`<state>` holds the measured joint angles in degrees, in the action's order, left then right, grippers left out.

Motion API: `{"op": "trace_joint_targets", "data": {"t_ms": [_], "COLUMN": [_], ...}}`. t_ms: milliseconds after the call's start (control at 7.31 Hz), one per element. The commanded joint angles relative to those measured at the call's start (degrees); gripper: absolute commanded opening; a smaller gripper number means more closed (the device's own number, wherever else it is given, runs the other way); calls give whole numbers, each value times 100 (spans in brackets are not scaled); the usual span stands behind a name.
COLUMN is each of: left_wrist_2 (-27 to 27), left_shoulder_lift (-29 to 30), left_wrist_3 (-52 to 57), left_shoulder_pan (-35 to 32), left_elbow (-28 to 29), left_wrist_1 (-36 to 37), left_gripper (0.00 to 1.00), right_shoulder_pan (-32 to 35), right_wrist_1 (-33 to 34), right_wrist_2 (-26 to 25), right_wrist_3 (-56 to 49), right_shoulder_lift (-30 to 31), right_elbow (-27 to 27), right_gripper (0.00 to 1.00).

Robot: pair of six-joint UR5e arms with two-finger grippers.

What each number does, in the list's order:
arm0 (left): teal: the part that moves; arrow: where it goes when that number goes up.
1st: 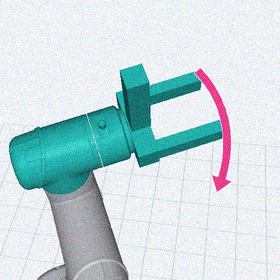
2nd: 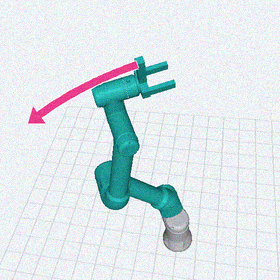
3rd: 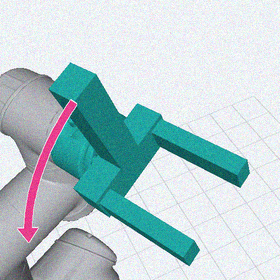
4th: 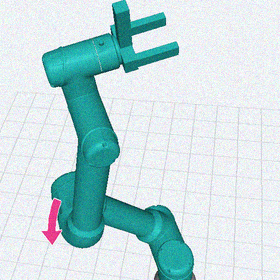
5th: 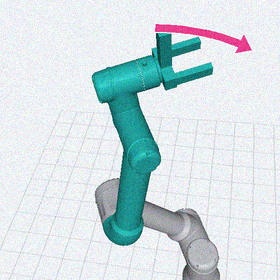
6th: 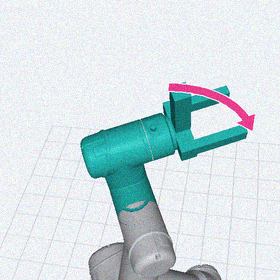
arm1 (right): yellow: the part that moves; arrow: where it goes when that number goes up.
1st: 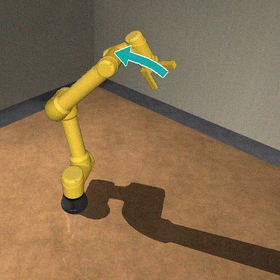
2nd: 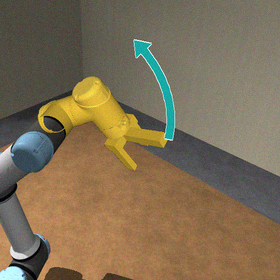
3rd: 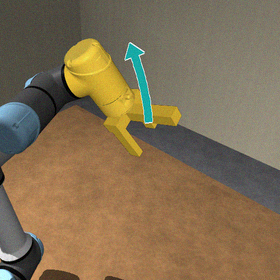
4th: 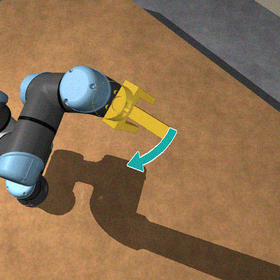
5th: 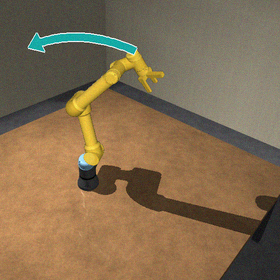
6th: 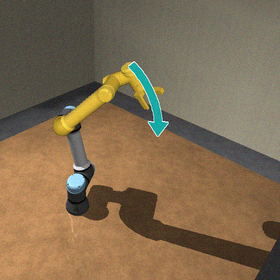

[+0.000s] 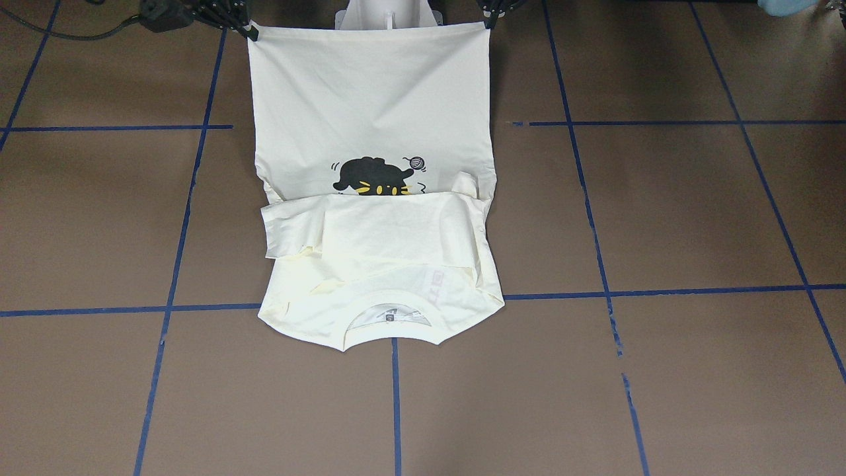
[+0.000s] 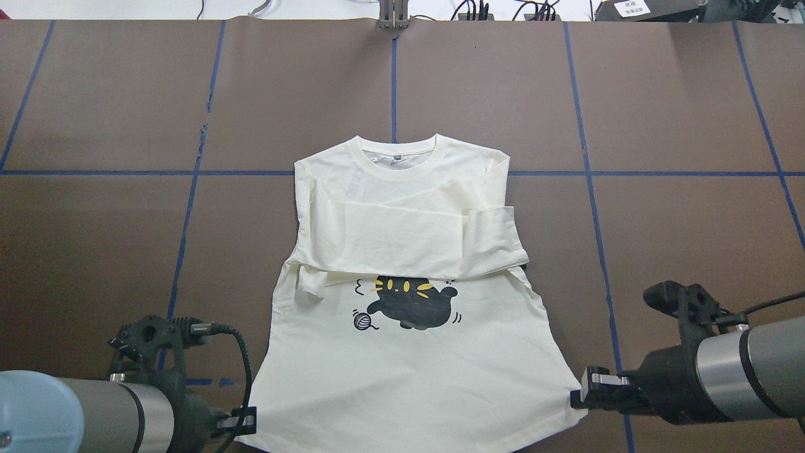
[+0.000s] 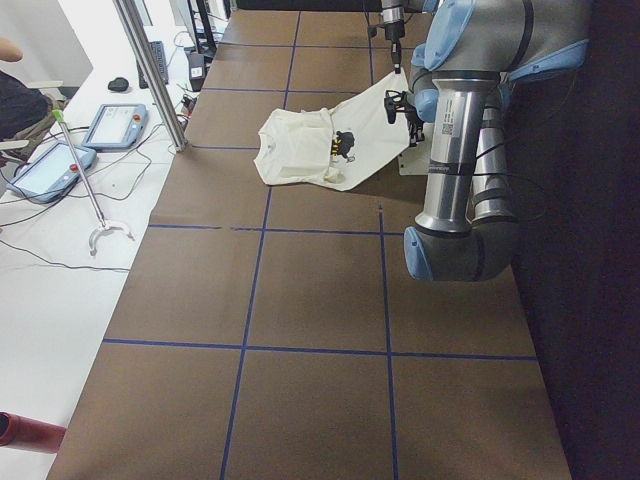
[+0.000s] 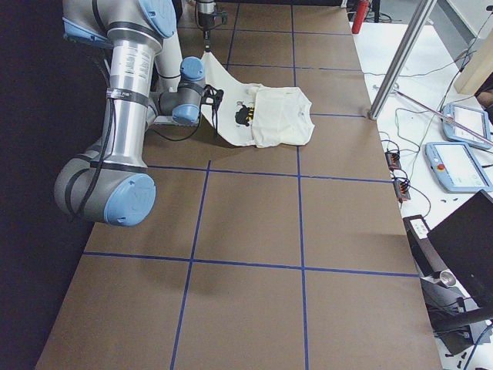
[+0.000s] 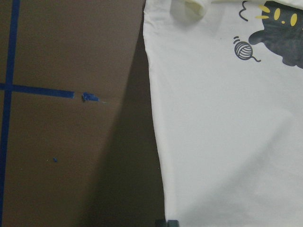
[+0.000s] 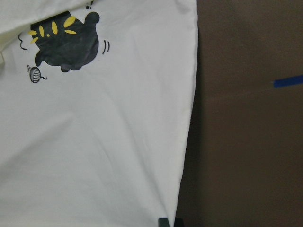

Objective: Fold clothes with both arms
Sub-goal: 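Lift the hem corners with both grippers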

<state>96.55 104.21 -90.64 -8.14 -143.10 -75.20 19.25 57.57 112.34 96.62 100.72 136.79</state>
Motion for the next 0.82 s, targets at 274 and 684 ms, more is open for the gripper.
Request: {"op": "trace_joint_targets", "data": {"t_ms": [274, 684], "left_wrist_2": [853, 1041], "left_shoulder_lift": [64, 1177], "left_wrist_3": [1160, 1408], "left_shoulder_pan": [-1905, -3085], "left_elbow": [335, 1954], "left_wrist_1": [22, -12], "left_gripper": [0, 0], "right_shoulder_pan": [1507, 2485], "right_wrist_1": [-18, -105], "right_wrist_2": [69, 60], "right_wrist_3": [-862, -855], "right_shoulder_lift": [-1140, -2193], "right_elbow": [-1152, -2291], "right_gripper": [0, 0]}}
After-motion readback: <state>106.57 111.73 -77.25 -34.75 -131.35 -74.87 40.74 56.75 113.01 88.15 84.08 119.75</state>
